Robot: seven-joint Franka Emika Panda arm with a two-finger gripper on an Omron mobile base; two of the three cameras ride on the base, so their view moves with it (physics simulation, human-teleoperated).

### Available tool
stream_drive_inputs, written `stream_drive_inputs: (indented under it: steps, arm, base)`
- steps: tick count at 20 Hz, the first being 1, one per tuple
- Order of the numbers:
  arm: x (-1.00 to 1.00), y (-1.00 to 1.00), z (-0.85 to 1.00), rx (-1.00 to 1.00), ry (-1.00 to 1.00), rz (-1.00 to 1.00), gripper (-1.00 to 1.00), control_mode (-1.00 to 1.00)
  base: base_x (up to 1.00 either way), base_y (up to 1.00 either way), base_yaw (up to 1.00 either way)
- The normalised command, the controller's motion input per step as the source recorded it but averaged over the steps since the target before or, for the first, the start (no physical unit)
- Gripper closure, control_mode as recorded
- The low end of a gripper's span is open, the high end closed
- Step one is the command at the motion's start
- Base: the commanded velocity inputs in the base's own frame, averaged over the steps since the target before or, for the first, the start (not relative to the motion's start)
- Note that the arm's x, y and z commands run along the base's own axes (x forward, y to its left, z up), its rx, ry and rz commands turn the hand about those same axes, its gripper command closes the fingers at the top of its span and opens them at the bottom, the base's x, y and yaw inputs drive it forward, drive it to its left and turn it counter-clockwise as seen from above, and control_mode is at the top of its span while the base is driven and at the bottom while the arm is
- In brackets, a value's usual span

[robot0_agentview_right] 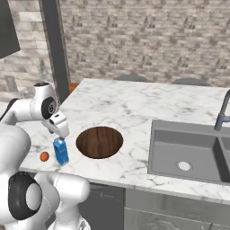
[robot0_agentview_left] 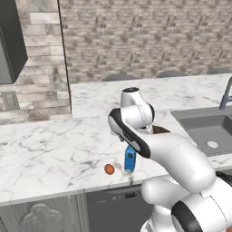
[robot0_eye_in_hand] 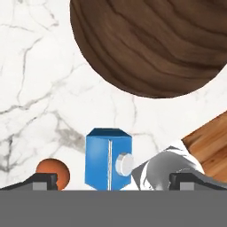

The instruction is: Gather the eggs and milk located in the vicinity of the sink area and place them right next to the bowl.

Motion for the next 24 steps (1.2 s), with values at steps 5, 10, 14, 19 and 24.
stream_drive_inputs:
  steps: [5, 10, 14, 19, 24]
  arm:
    - [0.05, 0.00, -0.11, 0.00, 0.04, 0.00, -1.00, -1.00]
    - [0.00, 0.00, -0.21, 0.00, 0.10, 0.00, -1.00, -1.00]
    - [0.00, 0.00, -0.19, 0.00, 0.10, 0.00, -1.00, -1.00]
    - [0.00, 0.00, -0.19, 0.00, 0.08, 0.00, -1.00, -1.00]
    - [0.00, 0.00, -0.16, 0.00, 0.06, 0.00, -1.00, -1.00]
  base:
    - [0.00, 0.00, 0.00]
    - [0.00, 0.00, 0.00]
    - [0.00, 0.00, 0.00]
    - [0.00, 0.00, 0.00]
    - [0.00, 0.00, 0.00]
